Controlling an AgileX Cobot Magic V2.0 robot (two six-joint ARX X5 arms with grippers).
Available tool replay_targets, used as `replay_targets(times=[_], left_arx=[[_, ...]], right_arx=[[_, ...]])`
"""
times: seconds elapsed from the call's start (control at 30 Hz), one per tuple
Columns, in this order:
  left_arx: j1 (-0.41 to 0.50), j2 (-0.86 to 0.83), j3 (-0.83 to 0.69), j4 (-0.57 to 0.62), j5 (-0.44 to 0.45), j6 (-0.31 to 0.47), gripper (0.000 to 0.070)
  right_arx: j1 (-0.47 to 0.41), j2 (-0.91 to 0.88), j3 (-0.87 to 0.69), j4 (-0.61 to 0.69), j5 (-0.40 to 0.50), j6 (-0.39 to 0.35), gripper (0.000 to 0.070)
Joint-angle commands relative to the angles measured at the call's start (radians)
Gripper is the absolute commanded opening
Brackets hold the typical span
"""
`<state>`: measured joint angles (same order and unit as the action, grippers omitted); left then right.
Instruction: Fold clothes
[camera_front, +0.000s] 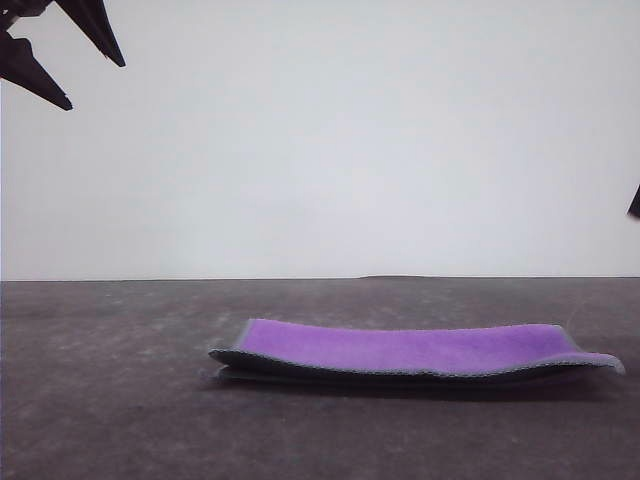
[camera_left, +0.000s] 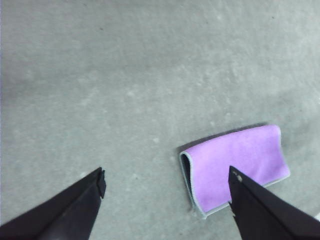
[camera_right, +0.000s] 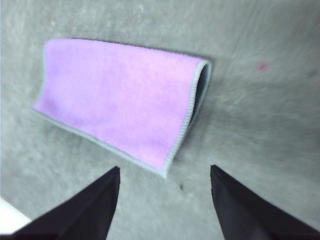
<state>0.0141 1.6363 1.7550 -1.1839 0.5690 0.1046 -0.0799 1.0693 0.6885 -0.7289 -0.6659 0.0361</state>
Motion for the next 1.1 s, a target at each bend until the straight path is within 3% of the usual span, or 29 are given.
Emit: replay_targets(times=[0.0, 0.3, 0.47, 0.9, 0.97, 1.07], left_arx=[[0.008, 0.017, 0.013, 0.005, -0.002, 0.019, 0.0477], [0.059, 0.017, 0.009, 0.006, -0.001, 0.025, 0.0476], [0.061, 0.017, 0.009, 0.002, -0.001, 0.025, 0.0477], [0.061, 0.017, 0.009, -0.006, -0.001, 0.025, 0.0477], [0.061, 0.017, 0.009, -0.006, -0.001, 0.025, 0.0477], [0.061, 0.017, 0.009, -0.007, -0.001, 0.025, 0.0477]], right_arx=[[0.002, 0.041, -0.008, 0.028, -0.013, 0.054, 0.0362], [0.034, 0.25, -0.015, 0.185, -0.038, 0.101, 0.0361], [0.07, 0.349, -0.015, 0.267, -0.077, 0.122, 0.0361], [0.158, 0.537, -0.015, 0.435, -0.073, 0.191, 0.0359], [0.175, 0.546, -0.015, 0.449, -0.08, 0.192, 0.0322], [0.195, 0.547, -0.015, 0.469, -0.083, 0.193, 0.0125]])
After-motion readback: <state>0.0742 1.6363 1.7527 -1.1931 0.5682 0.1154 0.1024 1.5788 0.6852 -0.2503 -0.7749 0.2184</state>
